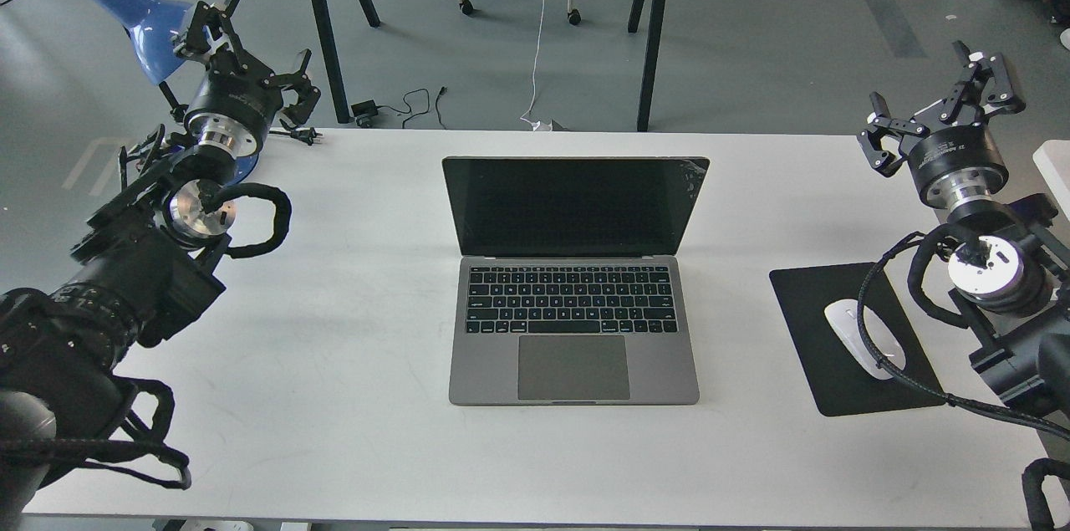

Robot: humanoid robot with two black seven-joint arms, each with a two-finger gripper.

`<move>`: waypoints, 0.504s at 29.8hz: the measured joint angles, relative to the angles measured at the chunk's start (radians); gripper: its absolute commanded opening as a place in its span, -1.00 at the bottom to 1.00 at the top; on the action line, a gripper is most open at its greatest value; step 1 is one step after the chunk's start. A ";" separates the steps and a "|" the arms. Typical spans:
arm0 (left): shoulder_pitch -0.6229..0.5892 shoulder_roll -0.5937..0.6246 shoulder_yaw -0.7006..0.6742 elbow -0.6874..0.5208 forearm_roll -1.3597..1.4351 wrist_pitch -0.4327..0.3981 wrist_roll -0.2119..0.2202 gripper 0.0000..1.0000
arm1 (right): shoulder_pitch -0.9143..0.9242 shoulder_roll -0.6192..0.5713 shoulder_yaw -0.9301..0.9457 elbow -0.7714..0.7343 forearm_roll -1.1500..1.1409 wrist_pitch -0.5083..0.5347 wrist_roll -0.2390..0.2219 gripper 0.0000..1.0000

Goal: Close notebook with right arm
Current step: 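Raise the right gripper and move it over the laptop's open screen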

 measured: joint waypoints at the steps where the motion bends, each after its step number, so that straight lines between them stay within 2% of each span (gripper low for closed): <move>1: 0.000 0.000 0.000 0.000 -0.001 0.000 0.000 1.00 | 0.000 0.001 0.000 0.001 0.000 0.000 0.000 1.00; 10: 0.000 -0.001 -0.006 0.000 -0.004 0.000 -0.013 1.00 | 0.027 0.006 -0.031 -0.001 -0.004 0.001 0.000 1.00; 15: 0.000 0.000 -0.002 0.000 -0.004 0.000 -0.014 1.00 | 0.119 0.039 -0.136 -0.032 -0.007 -0.031 0.000 1.00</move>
